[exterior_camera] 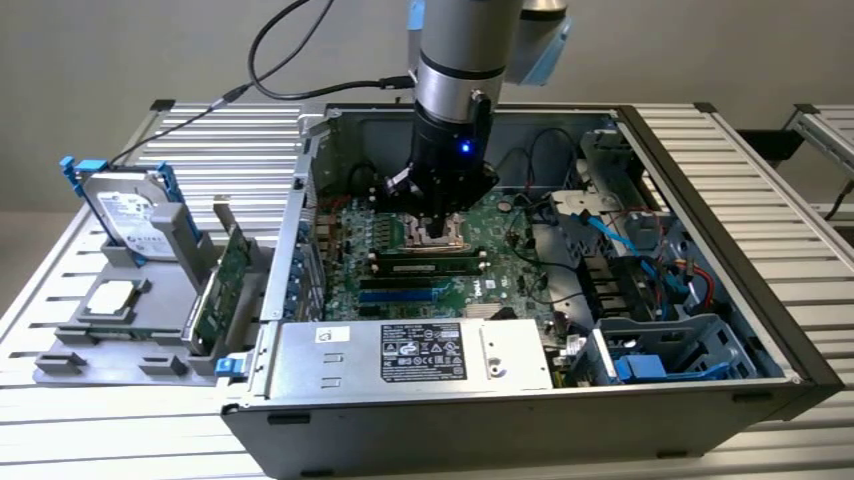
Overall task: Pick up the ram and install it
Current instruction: 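Press down the ram until it locks into place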
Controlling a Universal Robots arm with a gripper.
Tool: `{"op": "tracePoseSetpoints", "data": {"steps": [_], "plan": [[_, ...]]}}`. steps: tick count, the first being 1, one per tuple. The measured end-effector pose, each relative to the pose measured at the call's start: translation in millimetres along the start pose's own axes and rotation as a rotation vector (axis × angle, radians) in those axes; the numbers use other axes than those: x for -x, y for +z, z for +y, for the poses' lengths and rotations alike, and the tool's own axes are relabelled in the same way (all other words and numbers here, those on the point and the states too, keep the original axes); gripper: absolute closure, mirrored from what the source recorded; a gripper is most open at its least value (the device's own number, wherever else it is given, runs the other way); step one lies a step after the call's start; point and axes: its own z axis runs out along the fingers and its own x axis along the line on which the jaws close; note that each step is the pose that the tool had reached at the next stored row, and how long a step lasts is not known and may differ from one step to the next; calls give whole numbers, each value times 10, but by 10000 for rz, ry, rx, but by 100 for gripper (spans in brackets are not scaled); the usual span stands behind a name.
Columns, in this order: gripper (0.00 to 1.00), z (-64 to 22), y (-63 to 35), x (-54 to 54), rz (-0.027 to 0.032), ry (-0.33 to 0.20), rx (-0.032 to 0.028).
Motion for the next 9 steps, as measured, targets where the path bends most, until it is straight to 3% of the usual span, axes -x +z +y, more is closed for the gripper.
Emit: {"op": "tracePoseSetpoints", "data": {"steps": [9], "plan": [[89,1,-10,0,-17,832,-91]]}}
